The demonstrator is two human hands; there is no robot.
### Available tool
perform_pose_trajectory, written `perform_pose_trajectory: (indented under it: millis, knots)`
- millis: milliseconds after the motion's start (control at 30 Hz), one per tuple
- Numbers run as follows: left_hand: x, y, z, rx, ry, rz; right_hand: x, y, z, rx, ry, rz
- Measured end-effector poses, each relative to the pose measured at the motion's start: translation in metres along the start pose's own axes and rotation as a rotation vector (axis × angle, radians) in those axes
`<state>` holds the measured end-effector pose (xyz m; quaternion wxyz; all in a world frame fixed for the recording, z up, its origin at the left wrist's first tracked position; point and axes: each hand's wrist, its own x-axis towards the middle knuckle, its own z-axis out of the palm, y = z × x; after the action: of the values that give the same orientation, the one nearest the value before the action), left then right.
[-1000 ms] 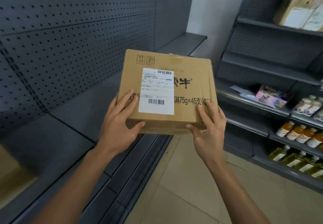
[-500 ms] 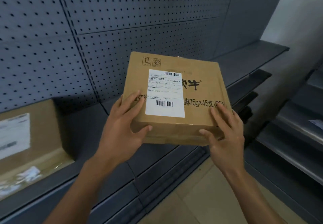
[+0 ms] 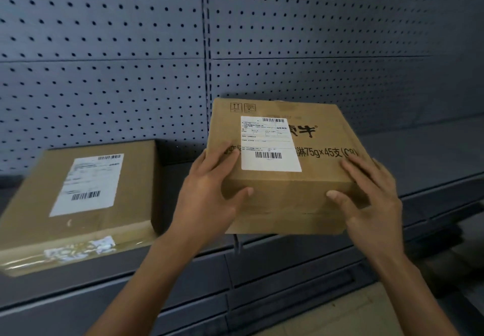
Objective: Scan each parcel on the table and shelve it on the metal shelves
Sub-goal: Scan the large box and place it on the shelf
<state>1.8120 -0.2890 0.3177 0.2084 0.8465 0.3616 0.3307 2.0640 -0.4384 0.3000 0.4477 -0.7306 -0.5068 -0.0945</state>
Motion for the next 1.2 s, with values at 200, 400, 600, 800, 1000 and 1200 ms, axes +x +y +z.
perform_pose_trajectory:
  millis: [200, 400, 600, 800, 1000, 1200]
  knots:
    - [0.008, 0.002, 0.002, 0.052, 0.013, -0.07, 0.025, 0.013, 0.01, 0.047, -0.04, -0.058]
    - [0.013, 0.014, 0.013, 0.075, 0.059, -0.133, 0.051, 0.038, 0.018, 0.093, -0.084, -0.115]
    - [0.024, 0.03, 0.027, 0.076, 0.118, -0.174, 0.073, 0.059, 0.022, 0.144, -0.119, -0.137]
    - [0.029, 0.039, 0.043, 0.071, 0.182, -0.189, 0.091, 0.078, 0.026, 0.191, -0.146, -0.176]
    - [0.033, 0.039, 0.049, 0.095, 0.219, -0.203, 0.1, 0.088, 0.03, 0.217, -0.165, -0.191]
    - [0.032, 0.043, 0.049, 0.093, 0.235, -0.224, 0.097, 0.086, 0.03, 0.245, -0.145, -0.194]
